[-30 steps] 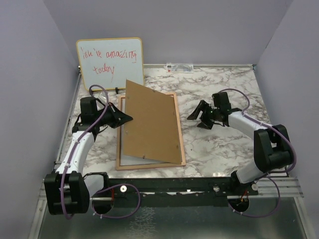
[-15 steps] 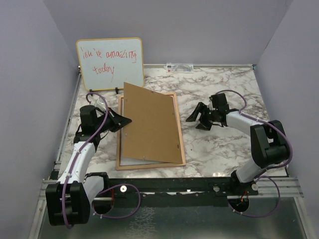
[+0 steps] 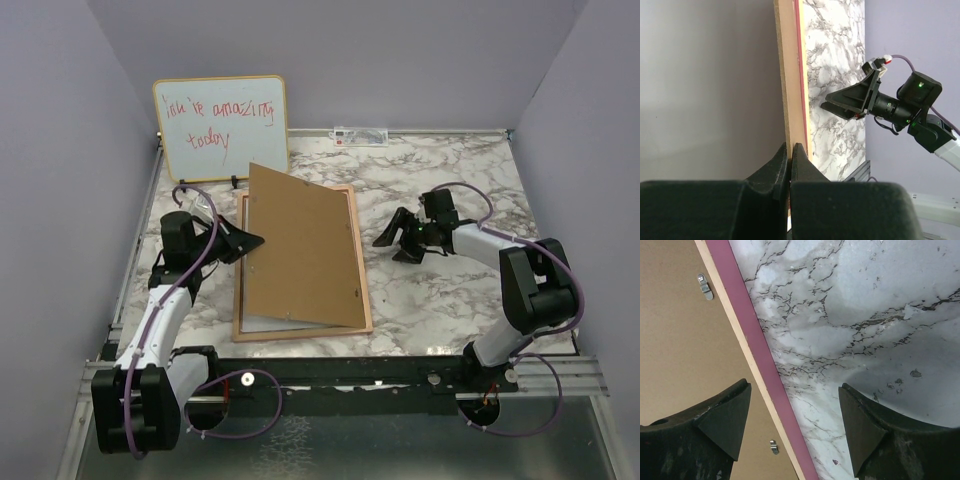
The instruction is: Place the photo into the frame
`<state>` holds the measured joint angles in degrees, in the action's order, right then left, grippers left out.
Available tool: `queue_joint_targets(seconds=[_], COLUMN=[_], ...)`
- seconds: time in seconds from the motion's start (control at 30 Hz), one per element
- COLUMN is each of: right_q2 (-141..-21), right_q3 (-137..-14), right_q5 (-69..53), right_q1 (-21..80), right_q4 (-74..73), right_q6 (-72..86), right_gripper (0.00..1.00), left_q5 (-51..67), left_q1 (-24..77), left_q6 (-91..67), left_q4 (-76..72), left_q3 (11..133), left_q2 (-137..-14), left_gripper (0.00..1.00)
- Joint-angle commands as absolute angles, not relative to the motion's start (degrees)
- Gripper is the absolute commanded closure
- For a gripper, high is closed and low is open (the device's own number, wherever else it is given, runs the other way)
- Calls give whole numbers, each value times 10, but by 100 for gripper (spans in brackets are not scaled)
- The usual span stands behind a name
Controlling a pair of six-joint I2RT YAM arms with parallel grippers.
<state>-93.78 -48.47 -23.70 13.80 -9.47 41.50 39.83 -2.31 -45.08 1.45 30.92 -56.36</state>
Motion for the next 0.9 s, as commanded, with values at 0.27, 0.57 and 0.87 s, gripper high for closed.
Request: queue_joint_targets(seconds=[0.27, 0.57, 0.87], right_q2=[-950, -959, -958], right_q3=[-465, -468, -461], right_q5=[-252, -257, -261], right_q1=[135, 135, 136], right_q4=[-75, -76, -71], right_q6=[411, 415, 420], right_gripper=[25, 25, 25], left_q5=[409, 432, 426], left_q1=[-27, -26, -26], left_q6=[-441, -463, -456], left_q4=[-97, -93, -79], left_q3=[302, 279, 276], left_q2=[-567, -590, -618], left_gripper=[100, 100, 86])
